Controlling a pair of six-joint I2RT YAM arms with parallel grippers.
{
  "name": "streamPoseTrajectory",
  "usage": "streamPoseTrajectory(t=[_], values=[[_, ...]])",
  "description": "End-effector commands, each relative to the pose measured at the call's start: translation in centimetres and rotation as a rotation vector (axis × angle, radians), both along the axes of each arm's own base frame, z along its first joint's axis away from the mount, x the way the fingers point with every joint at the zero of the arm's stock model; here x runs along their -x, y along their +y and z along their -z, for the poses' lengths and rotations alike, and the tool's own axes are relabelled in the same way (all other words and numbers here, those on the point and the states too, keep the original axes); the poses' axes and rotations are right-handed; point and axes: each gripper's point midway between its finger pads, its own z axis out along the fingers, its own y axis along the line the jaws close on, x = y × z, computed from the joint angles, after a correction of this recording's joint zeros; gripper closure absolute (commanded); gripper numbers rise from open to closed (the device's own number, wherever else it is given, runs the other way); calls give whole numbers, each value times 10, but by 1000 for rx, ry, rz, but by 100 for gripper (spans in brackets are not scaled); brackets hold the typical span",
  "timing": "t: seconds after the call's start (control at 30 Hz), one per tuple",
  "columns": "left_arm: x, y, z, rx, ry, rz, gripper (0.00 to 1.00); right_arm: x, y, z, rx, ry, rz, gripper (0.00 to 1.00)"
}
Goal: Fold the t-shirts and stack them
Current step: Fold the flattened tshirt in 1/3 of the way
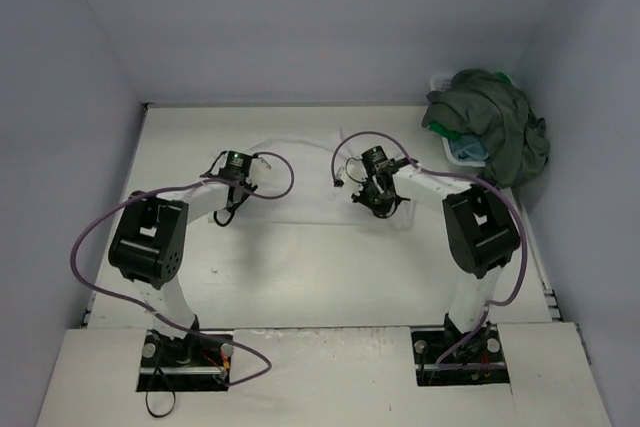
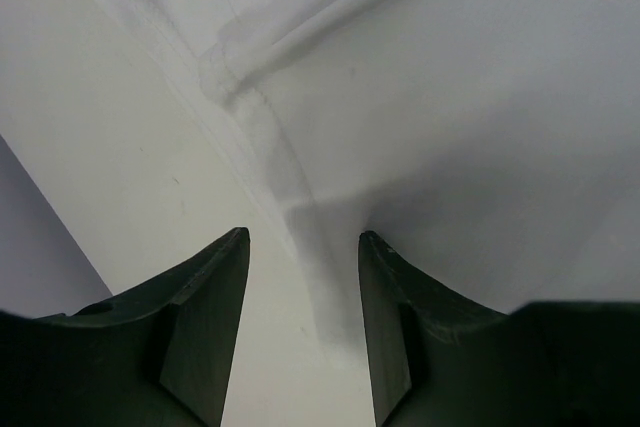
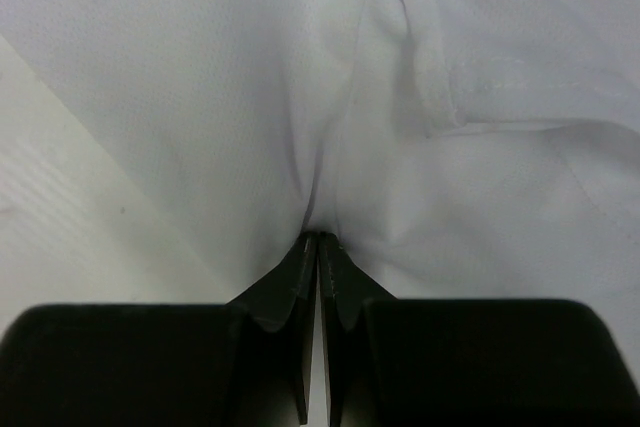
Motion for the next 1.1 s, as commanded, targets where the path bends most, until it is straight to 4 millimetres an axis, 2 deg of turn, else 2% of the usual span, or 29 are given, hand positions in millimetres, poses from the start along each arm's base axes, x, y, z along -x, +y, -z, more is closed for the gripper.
streamPoseTrajectory(t=[0.0, 0.13, 0.17, 0.23, 0.27, 0.33, 0.37, 0.43, 0.5, 0.6, 0.63, 0.7, 0.73, 0.8, 0.83, 0.87, 0.9, 0.93, 1.0, 1.03, 1.07], values=[[23, -1, -23, 36, 30, 37, 58, 43, -21, -4, 58, 93, -20, 98], [58, -5, -32, 77, 124, 96, 58, 64, -25, -10, 56, 92, -36, 98], [65, -5, -41, 92, 116, 105, 58, 70, -25, -10, 56, 96, -42, 98], [83, -4, -44, 102, 155, 118, 58, 85, -24, -13, 51, 94, -55, 97], [87, -7, -54, 126, 139, 133, 58, 93, -26, -15, 47, 89, -57, 97], [99, -7, -60, 140, 148, 137, 58, 97, -22, -19, 27, 82, -48, 96], [100, -7, -69, 151, 121, 136, 58, 96, -20, -26, 11, 64, -44, 95], [100, -7, -80, 161, 97, 130, 58, 91, -16, -36, -19, 37, -31, 86], [98, -6, -93, 164, 64, 119, 57, 83, -12, -51, -48, -6, -9, 78], [86, -8, -112, 173, 13, 115, 57, 58, -4, -85, -110, -96, 30, 71], [83, -9, -114, 174, 7, 113, 58, 46, 1, -104, -141, -142, 39, 65], [73, -11, -126, 179, -24, 108, 58, 33, 3, -124, -175, -191, 57, 61], [68, -11, -126, 174, -31, 102, 57, 22, 8, -142, -202, -232, 58, 61], [51, -14, -136, 174, -85, 102, 57, 4, 7, -157, -224, -264, 84, 59], [50, -13, -133, 166, -76, 101, 57, 4, 7, -157, -225, -264, 84, 59], [45, -14, -135, 166, -90, 101, 57, -7, 10, -162, -236, -277, 91, 59], [37, -15, -137, 167, -113, 99, 58, -16, 4, -164, -239, -283, 118, 59], [31, -16, -130, 161, -103, 100, 58, -23, 1, -163, -243, -280, 134, 59], [16, -18, -132, 163, -132, 98, 57, -40, 1, -160, -257, -269, 152, 59], [10, -19, -121, 161, -108, 92, 58, -47, -4, -157, -253, -265, 167, 59], [4, -20, -119, 163, -111, 89, 58, -57, -3, -150, -252, -254, 172, 59]])
